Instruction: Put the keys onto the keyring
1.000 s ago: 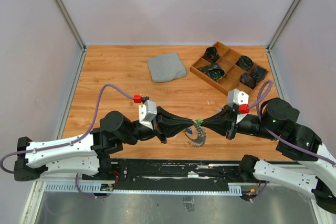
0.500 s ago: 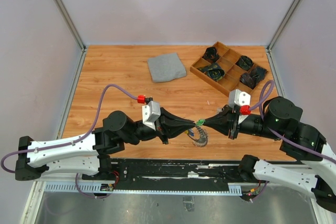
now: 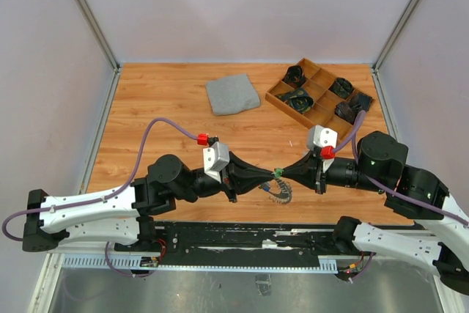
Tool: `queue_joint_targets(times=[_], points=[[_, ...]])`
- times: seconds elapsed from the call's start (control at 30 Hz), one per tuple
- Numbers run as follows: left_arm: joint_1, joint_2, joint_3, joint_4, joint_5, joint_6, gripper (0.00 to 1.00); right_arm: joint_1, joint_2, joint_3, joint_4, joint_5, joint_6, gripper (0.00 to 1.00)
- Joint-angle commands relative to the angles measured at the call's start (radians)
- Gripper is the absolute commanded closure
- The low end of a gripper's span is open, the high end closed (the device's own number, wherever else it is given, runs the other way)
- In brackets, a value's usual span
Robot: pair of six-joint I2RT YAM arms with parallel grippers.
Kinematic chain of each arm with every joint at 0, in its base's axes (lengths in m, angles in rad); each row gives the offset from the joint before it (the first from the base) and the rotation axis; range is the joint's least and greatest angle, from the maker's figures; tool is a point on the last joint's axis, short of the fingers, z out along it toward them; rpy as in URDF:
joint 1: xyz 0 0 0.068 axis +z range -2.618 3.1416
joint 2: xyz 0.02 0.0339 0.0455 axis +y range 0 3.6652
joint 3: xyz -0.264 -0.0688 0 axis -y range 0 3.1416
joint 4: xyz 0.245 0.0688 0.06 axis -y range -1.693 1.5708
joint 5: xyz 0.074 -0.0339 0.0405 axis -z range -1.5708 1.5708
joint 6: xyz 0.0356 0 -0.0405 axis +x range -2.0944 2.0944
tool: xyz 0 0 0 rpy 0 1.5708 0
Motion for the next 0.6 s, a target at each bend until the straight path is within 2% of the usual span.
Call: queue_joint_targets(times=[0.0,0.3,0.57], points=[[0.005,0.009,0.051,0.028,0.011,0.008,0.99,0.001,0.005,0.041,-0.026,0.018,-0.025,0.99],[0.005,0.016,0.059,0.011,-0.025,0.014,0.99,0.002,-0.021,0.040,-0.023,0.028,-0.042,0.97],[0.005,0.034,0.099,-0.063,-0.056,0.036,0.99,0.001,0.008,0.099,-0.130,0.023,-0.104,0.99]])
